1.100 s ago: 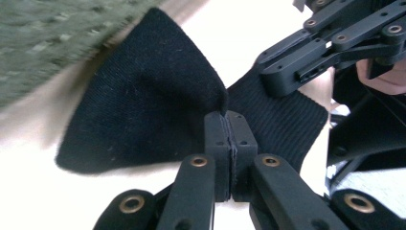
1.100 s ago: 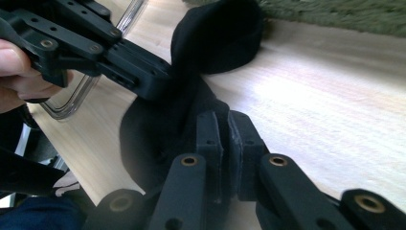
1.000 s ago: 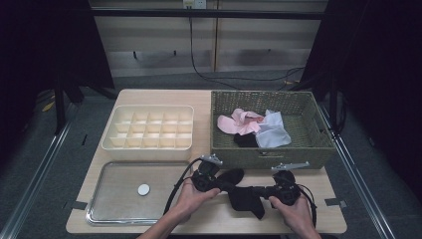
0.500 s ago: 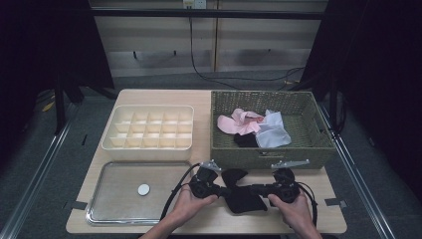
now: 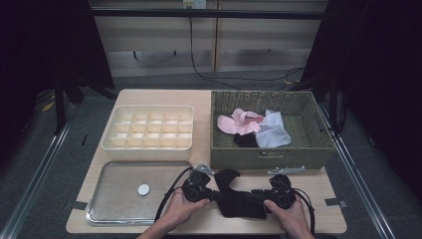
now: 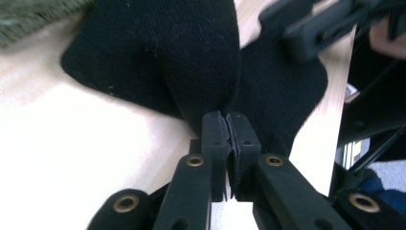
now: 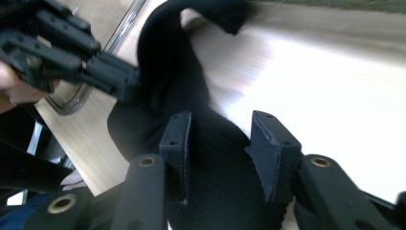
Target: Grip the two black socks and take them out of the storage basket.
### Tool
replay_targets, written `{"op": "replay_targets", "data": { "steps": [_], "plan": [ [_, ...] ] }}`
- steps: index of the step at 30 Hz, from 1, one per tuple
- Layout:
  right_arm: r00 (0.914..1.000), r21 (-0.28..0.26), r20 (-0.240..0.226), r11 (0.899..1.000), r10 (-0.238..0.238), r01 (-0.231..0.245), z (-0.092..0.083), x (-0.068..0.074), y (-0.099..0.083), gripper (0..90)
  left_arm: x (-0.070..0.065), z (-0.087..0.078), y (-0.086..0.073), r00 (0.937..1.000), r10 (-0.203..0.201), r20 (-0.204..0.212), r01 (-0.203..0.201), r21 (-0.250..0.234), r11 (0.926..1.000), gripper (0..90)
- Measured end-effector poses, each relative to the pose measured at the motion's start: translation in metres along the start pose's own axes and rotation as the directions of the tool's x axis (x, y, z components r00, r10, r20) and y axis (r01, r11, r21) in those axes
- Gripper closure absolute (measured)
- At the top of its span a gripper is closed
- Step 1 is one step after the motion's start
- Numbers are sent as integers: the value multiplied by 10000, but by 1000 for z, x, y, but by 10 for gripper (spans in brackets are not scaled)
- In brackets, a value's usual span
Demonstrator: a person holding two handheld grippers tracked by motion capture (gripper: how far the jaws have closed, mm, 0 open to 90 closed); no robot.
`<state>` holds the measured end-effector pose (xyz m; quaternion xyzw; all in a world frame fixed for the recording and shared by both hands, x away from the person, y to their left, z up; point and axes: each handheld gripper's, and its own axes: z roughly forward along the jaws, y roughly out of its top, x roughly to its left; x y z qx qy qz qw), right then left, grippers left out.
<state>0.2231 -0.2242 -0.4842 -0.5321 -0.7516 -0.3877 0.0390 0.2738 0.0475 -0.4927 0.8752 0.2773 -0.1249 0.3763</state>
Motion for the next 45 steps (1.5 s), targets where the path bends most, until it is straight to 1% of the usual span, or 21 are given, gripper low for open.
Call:
{"op": "replay_targets", "data": {
  "steps": [2, 3, 4, 5, 8, 10, 12, 13, 14, 17, 20, 21, 23, 27, 29, 33, 35, 38, 39, 43, 45],
  "plan": [
    [9999, -79, 137, 10000, 55, -54, -4, -2, -1, 573, -3, 0, -2, 9996, 203, -203, -201, 99, 9997, 848],
    [9996, -118, 253, 9998, 139, -136, -7, -5, -3, 552, -3, -1, -2, 9996, 219, -152, -218, 119, 9997, 851],
    [9995, -145, 232, 9996, 237, -234, -9, -7, -4, 557, -3, -2, -3, 9999, 79, -81, -79, 6, 10000, 850],
    [9992, -163, 276, 9995, 277, -272, -12, -9, -6, 567, -2, -3, -3, 9998, 116, -145, -116, 33, 9999, 850],
    [9972, -251, 614, 9988, 429, -414, -16, -14, -11, 561, 1, -5, -5, 9999, 82, -81, -81, 29, 10000, 849],
    [9936, -355, 1018, 9983, 495, -461, -17, -17, -15, 537, 1, -5, -7, 9998, 35, -205, -35, 35, 10000, 849],
    [9915, -499, 1124, 9970, 650, -597, -18, -21, -16, 546, 2, -4, -8, 9997, 62, -216, -58, 189, 9998, 833],
    [9930, -475, 994, 9971, 635, -590, -17, -22, -15, 550, 2, -4, -8, 9997, 62, -216, -58, 189, 9998, 832],
    [9923, -407, 1076, 9975, 614, -573, -16, -22, -15, 574, 0, -3, -9, 9998, -36, -204, 39, 174, 9998, 833],
    [9941, -296, 1008, 9988, 410, -382, -12, -21, -13, 627, 1, -3, -9, 9997, 63, -232, -57, 227, 9997, 837],
    [9932, -156, 1153, 9998, 154, -137, -9, -18, -13, 757, 0, -3, -10, 9993, -28, -364, 32, 112, 9999, 843],
    [9929, -81, 1187, 9999, 110, -101, -8, -17, -12, 817, 1, -4, -11, 9997, -31, -262, 36, 178, 9998, 839],
    [9925, -59, 1217, 10000, 85, -78, -8, -19, -12, 863, 0, -6, -12, 9997, -54, -234, 60, 245, 9997, 833],
    [9873, -191, 1536, 9991, 403, -378, -17, -28, -9, 875, 2, -12, -17, 9993, -30, -371, 40, 264, 9996, 820],
    [9856, -203, 1626, 9988, 463, -435, -19, -31, -9, 875, 2, -15, -18, 9995, 32, -298, -20, 393, 9992, 801],
    [9843, -216, 1703, 9988, 474, -443, -21, -36, -8, 874, 2, -24, -20, 9992, -63, -392, 73, 250, 9997, 718],
    [9848, -186, 1690, 9991, 398, -371, -20, -35, -7, 874, 3, -30, -17, 9998, -192, -73, 191, -107, 9998, 692],
    [9857, -143, 1652, 9994, 319, -300, -19, -35, -6, 873, 1, -38, -5, 9994, -20, -334, 3, -531, 9986, 628],
    [9863, -91, 1634, 9997, 242, -230, -18, -34, -5, 872, 1, -39, -2, 9997, 6, -236, -21, -658, 9978, 624],
    [9865, -25, 1625, 9998, 178, -177, -16, -33, -2, 872, -2, -43, 14, 9990, 408, -162, -422, -995, 9941, 653],
    [9879, -24, 1545, 9999, 153, -151, -14, -33, -1, 872, -3, -38, 21, 9985, 529, -118, -537, -940, 9941, 681]
  ]
}}
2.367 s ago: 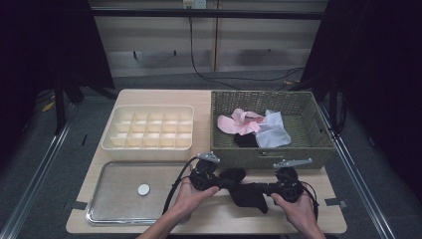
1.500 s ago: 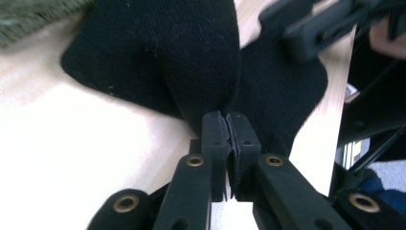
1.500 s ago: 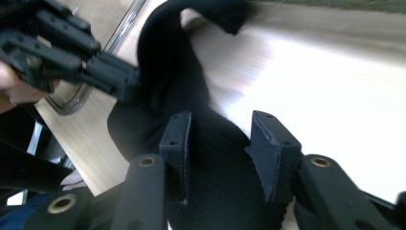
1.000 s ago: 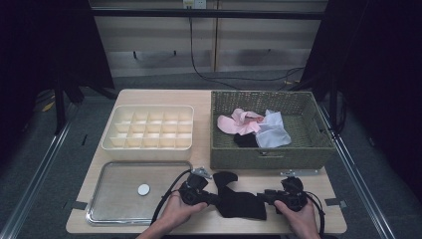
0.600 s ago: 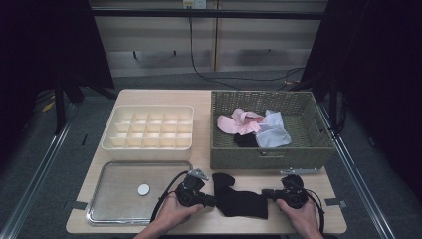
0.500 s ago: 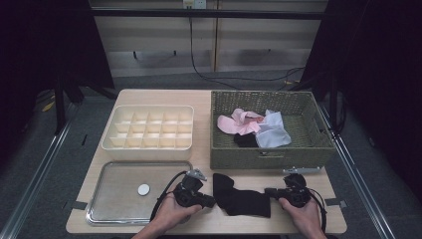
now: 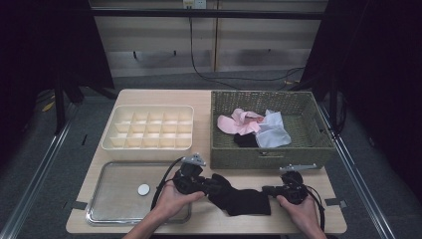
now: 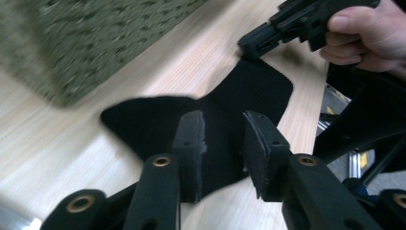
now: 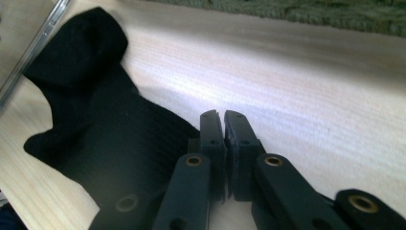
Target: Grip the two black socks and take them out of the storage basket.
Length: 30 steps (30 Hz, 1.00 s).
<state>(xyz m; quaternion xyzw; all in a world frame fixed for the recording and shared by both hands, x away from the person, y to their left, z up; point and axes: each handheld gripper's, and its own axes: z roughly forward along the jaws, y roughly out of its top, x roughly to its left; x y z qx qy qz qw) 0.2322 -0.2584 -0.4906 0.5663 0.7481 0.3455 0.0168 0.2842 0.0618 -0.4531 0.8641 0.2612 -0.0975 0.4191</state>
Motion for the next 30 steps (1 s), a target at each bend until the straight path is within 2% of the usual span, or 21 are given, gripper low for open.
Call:
{"op": "replay_targets", "data": {
  "steps": [1, 2, 3, 5, 7, 9, 10, 11, 13, 16, 19, 21, 22, 23, 25, 26, 27, 28, 29, 30],
  "plan": [
    [10000, -64, 39, 10000, 43, -43, 1, 0, 1, 872, 0, 3, 2, 9999, 24, -131, -22, 150, 9999, 687],
    [10000, -89, 31, 10000, 2, -1, 1, -1, 2, 872, 0, 8, 3, 9999, -54, -111, 57, 251, 9997, 695],
    [10000, -68, 41, 10000, -7, 7, 1, -1, 2, 872, 2, 13, 3, 10000, -27, -2, 27, 546, 9985, 695],
    [10000, -97, 28, 10000, 7, -7, 1, -1, 2, 872, 4, 23, 1, 9993, -114, -344, 137, 646, 9978, 678],
    [10000, -116, -13, 9999, 84, -85, 1, -2, 2, 871, 8, 30, -3, 9984, -281, -494, 318, 741, 9967, 658],
    [10000, -138, -31, 9999, 61, -62, 1, -2, 2, 870, 12, 38, -6, 9978, -3, -667, 63, 891, 9960, 661],
    [10000, -118, -12, 9999, 96, -97, 1, -2, 2, 869, 12, 39, -7, 9972, -77, -737, 143, 899, 9959, 664],
    [10000, -113, -13, 9999, 95, -95, 1, -2, 2, 868, 12, 40, -7, 9982, -95, -599, 151, 926, 9956, 665],
    [10000, -118, -28, 9999, 64, -64, 1, -2, 1, 869, 9, 44, -8, 9966, 201, -798, -115, 1074, 9941, 671],
    [10000, -157, -8, 9998, 79, -80, 1, -3, 2, 868, 10, 46, -8, 9979, 46, -649, 24, 1061, 9944, 648],
    [10000, -186, -5, 9998, 73, -73, 0, -2, 1, 868, 6, 46, -7, 9963, 277, -817, -179, 1185, 9928, 615],
    [10000, -218, 2, 9997, 67, -66, 0, -3, 1, 867, 4, 46, -7, 9940, 633, -894, -508, 1360, 9894, 616],
    [10000, -188, -20, 9998, 69, -69, 0, -3, 1, 866, 2, 47, -8, 9926, 641, -1035, -509, 1259, 9907, 636],
    [10000, -189, -20, 9998, 85, -86, 0, -3, 0, 865, 1, 46, -9, 9906, 803, -1112, -653, 1323, 9891, 642],
    [9999, -194, -25, 9998, 103, -103, -1, -4, 0, 864, -1, 46, -11, 9834, 1296, -1270, -1121, 1363, 9843, 693],
    [10000, -225, -11, 9997, 95, -95, -1, -4, 0, 864, -1, 45, -11, 9787, 1554, -1343, -1350, 1497, 9795, 720],
    [9999, -204, -19, 9997, 101, -101, -2, -5, 0, 864, -1, 45, -11, 9763, 1663, -1385, -1448, 1527, 9776, 761],
    [9999, -209, -24, 9997, 141, -142, -2, -6, 0, 864, 0, 45, -11, 9771, 1602, -1403, -1397, 1454, 9795, 770],
    [9999, -235, -3, 9996, 133, -134, -2, -6, -1, 864, 1, 44, -11, 9743, 1697, -1483, -1465, 1557, 9769, 805],
    [9999, -227, -7, 9996, 172, -172, -3, -6, -1, 864, 3, 43, -10, 9782, 1558, -1376, -1333, 1593, 9782, 839]
  ]
}}
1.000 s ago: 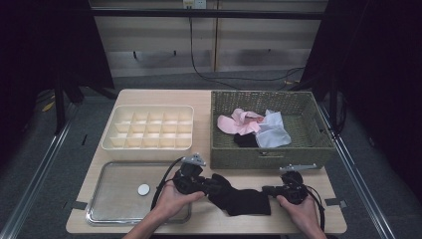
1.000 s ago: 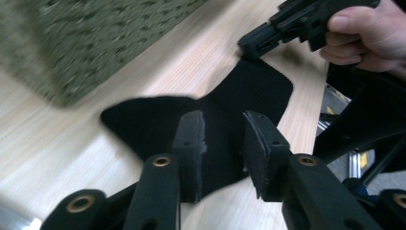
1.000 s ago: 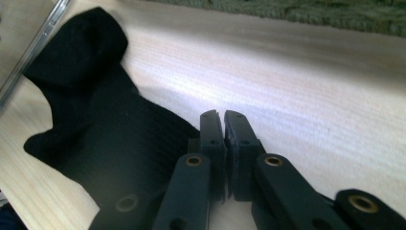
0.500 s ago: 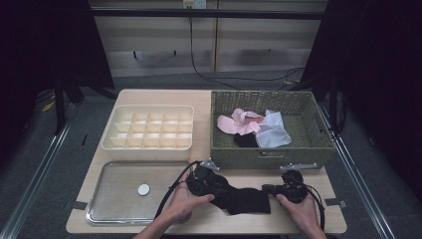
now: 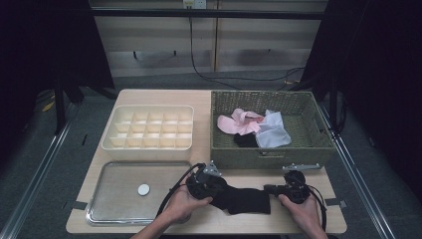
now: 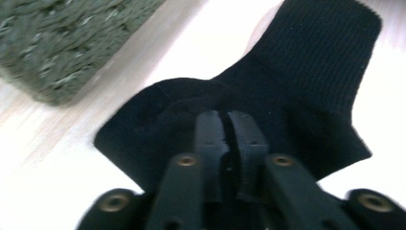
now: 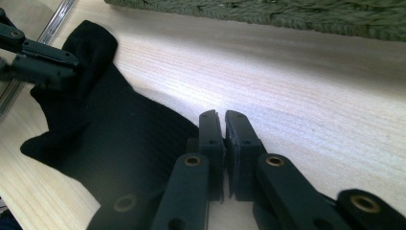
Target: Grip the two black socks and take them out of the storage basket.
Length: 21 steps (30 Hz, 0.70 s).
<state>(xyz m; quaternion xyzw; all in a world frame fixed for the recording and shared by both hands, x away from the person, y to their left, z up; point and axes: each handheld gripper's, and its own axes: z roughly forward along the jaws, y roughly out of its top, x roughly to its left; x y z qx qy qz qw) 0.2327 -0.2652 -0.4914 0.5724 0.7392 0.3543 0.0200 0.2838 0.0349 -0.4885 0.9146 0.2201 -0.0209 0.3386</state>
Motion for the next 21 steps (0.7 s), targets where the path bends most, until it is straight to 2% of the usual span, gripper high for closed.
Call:
{"op": "replay_targets", "data": {
  "steps": [3, 5, 8, 9, 10, 13, 17, 21],
  "plan": [
    [10000, -22, -6, 10000, 73, -73, -2, -1, 0, 865, 3, -1, -1, 9987, -452, 222, 455, -118, 9989, 886],
    [10000, -24, 13, 10000, 68, -68, -3, -3, -1, 866, 2, -2, -3, 9975, -530, 460, 539, -171, 9984, 894],
    [9999, 8, 66, 9999, 100, -100, -4, -4, -1, 866, 3, -8, -4, 9941, -668, 856, 710, -476, 9963, 898],
    [9998, 54, 106, 9999, 143, -144, -5, -4, -1, 866, 2, -10, -4, 9913, -828, 1026, 907, -747, 9931, 898],
    [9999, 56, 106, 9999, 122, -123, -6, -5, -1, 866, 3, -14, -3, 9901, -836, 1126, 934, -846, 9920, 898],
    [9996, -71, 203, 9998, 192, -190, -12, -9, -2, 866, 5, -23, -2, 9899, -902, 1097, 1026, -1126, 9883, 899],
    [9989, -66, 395, 9997, 256, -253, -19, -16, -6, 867, 9, -32, -6, 9832, -1295, 1289, 1481, -1466, 9780, 899],
    [9980, -174, 439, 9989, 444, -437, -25, -24, -10, 868, 12, -30, -13, 9825, -1442, 1181, 1590, -1282, 9789, 900]
  ]
}}
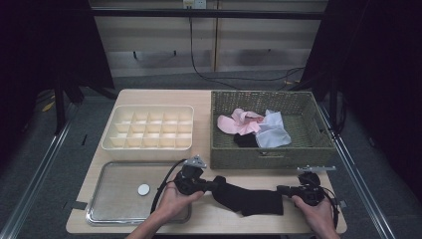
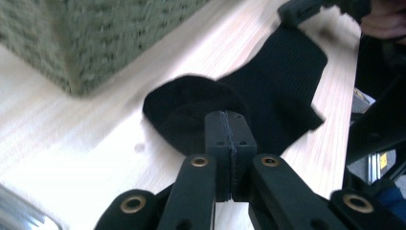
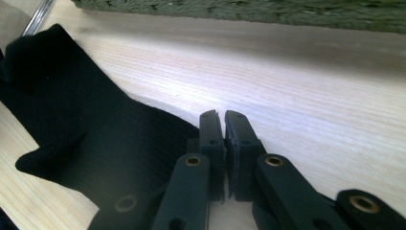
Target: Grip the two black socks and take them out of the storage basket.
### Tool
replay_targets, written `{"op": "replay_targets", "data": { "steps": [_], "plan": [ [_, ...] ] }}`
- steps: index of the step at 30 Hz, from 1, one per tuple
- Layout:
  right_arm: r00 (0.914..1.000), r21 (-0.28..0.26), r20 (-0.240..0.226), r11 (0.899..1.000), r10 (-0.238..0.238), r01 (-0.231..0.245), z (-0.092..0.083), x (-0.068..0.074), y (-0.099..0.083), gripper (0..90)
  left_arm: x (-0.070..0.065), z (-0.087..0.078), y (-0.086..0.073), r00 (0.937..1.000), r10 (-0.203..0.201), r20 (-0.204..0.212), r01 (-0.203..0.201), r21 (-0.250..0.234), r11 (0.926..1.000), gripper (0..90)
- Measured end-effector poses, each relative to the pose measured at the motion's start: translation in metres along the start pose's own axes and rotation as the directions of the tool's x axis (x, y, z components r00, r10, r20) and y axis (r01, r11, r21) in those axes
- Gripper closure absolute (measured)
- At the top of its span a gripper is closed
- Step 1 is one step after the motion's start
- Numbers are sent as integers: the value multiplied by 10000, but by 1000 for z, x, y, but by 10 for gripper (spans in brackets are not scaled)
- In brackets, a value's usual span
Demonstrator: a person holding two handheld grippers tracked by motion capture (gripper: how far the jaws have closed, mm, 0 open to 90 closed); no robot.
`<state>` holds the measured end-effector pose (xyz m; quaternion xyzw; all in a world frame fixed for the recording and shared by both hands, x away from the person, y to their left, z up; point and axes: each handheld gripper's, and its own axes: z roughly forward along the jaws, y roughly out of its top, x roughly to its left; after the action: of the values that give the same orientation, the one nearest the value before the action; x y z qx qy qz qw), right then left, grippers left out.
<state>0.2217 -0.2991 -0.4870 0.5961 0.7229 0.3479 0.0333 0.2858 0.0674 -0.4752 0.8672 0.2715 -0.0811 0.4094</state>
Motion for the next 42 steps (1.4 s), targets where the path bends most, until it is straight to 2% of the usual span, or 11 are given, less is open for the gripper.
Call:
{"op": "replay_targets", "data": {
  "steps": [15, 19, 21, 23, 24, 27, 29, 31, 33, 38, 42],
  "plan": [
    [9998, 14, 176, 10000, -82, 82, -3, -6, -1, 868, 17, -16, -12, 9970, -612, -468, 624, 251, 9977, 880],
    [9998, -2, 177, 10000, -44, 44, -4, -6, -1, 868, 19, -18, -9, 9970, -636, -450, 641, 103, 9979, 800],
    [9998, 12, 205, 10000, -38, 37, -4, -8, 0, 867, 21, -18, -7, 9949, -953, -315, 947, -202, 9953, 682],
    [9997, 18, 227, 10000, -26, 26, -5, -9, 0, 866, 20, -18, -3, 9912, -1000, -866, 982, -250, 9949, 583],
    [9997, 5, 227, 10000, 6, -6, -4, -10, 0, 863, 19, -18, 0, 9924, -1077, -595, 1066, -214, 9941, 523],
    [9997, -12, 229, 9999, 128, -128, -4, -10, 0, 831, 17, -12, 6, 9946, -812, -643, 796, -267, 9965, 506],
    [9996, -105, 126, 9997, 235, -234, -6, -11, -1, 808, 20, -7, 6, 9937, -753, -829, 752, -39, 9972, 559],
    [9997, -182, 12, 9995, 248, -247, -9, -10, -2, 754, 26, -3, 3, 9910, -806, -1068, 841, 281, 9961, 713],
    [9999, -120, 19, 9998, 136, -135, -10, -8, -4, 706, 29, -2, 0, 9938, -726, -843, 763, 414, 9962, 834],
    [9995, 171, 319, 9998, -79, 74, -11, 2, -9, 680, 27, -2, -5, 9938, -666, -890, 731, 713, 9948, 867],
    [9993, 471, 196, 9985, -304, 295, -6, 4, -9, 857, 27, -1, -8, 9922, -695, -1032, 781, 821, 9936, 870]
  ]
}}
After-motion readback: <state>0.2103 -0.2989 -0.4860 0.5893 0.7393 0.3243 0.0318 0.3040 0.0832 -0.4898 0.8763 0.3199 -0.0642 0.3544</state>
